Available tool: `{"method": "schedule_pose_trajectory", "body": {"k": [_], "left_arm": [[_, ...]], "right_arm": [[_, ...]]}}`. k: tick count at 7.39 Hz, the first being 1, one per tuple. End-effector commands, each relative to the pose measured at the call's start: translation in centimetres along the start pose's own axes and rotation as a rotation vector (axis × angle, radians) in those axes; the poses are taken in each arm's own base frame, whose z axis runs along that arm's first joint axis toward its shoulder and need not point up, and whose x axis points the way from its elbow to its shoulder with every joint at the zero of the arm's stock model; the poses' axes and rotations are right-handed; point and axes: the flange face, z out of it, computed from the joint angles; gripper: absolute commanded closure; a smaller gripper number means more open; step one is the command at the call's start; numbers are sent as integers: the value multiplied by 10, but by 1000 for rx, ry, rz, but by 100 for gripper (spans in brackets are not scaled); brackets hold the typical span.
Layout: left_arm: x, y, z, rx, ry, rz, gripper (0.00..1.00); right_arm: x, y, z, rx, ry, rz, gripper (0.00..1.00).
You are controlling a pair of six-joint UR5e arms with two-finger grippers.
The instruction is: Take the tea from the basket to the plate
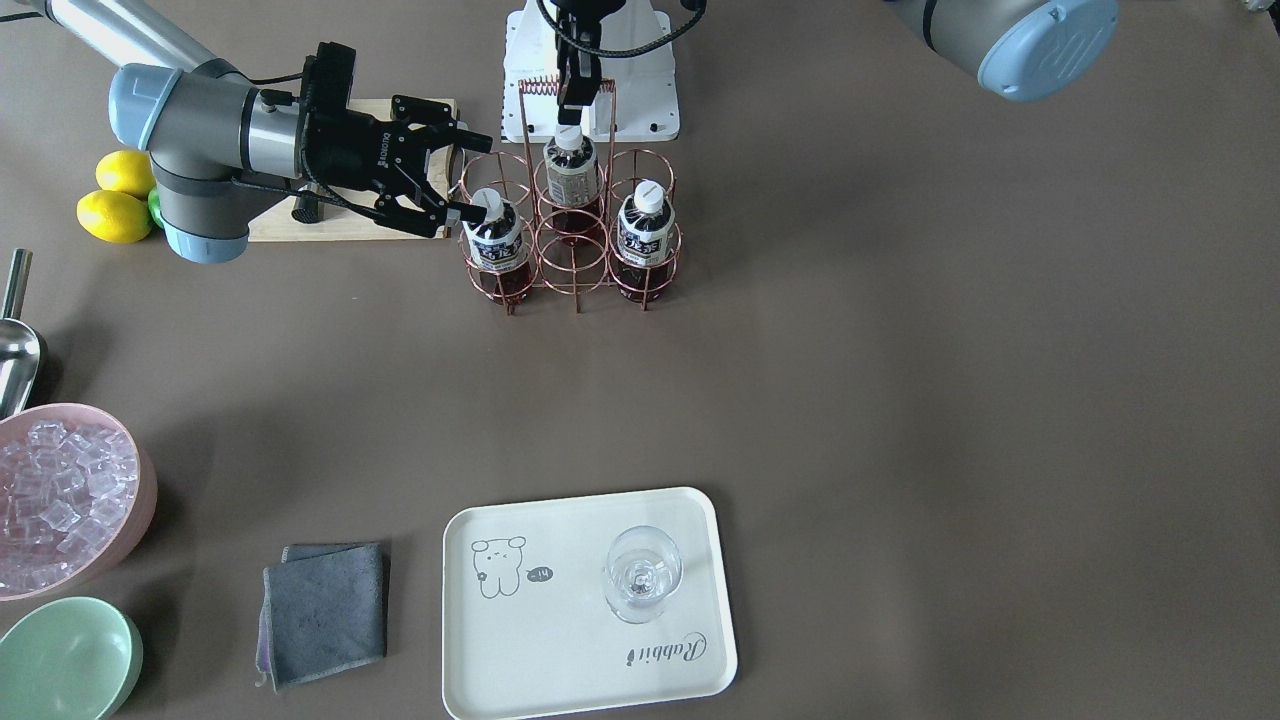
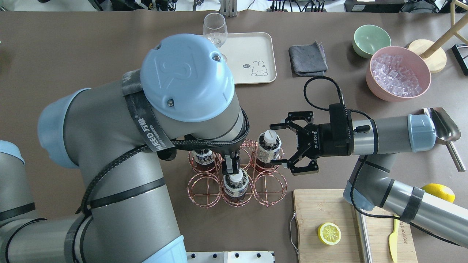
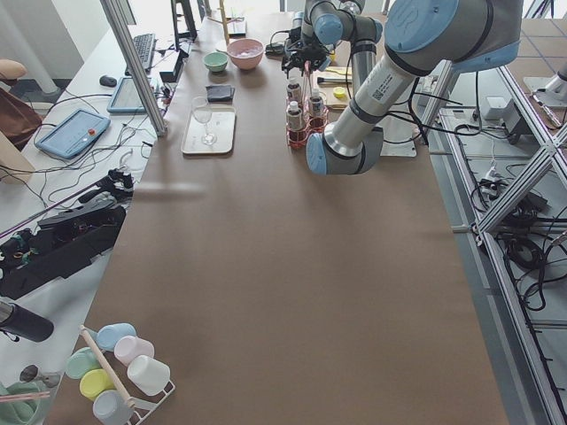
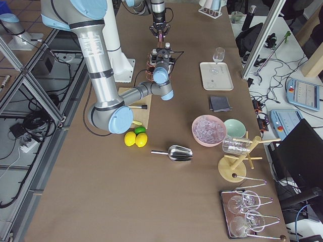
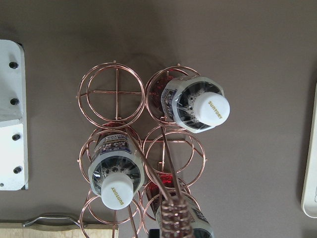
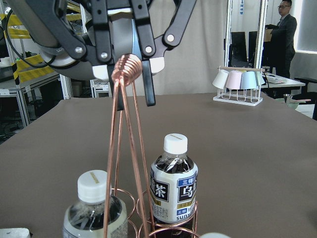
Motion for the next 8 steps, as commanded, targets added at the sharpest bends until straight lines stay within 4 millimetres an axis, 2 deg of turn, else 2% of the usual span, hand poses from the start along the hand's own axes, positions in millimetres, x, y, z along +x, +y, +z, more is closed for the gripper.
{"method": "schedule_pose_trajectory", "body": {"k": [1, 5, 7, 8], "left_arm": [[-3, 1, 3, 3, -6, 3, 100], [-6, 3, 5, 4, -11, 5, 100], [-7, 4, 5, 3, -13, 7, 100], [-7, 4, 5, 3, -14, 7, 100]], "right_arm": [[0, 8, 3, -9, 10, -16, 5], [5, 12, 6, -11, 47, -29, 24], [6, 10, 9, -8, 46, -28, 47], [7, 8, 9, -5, 47, -24, 62]]}}
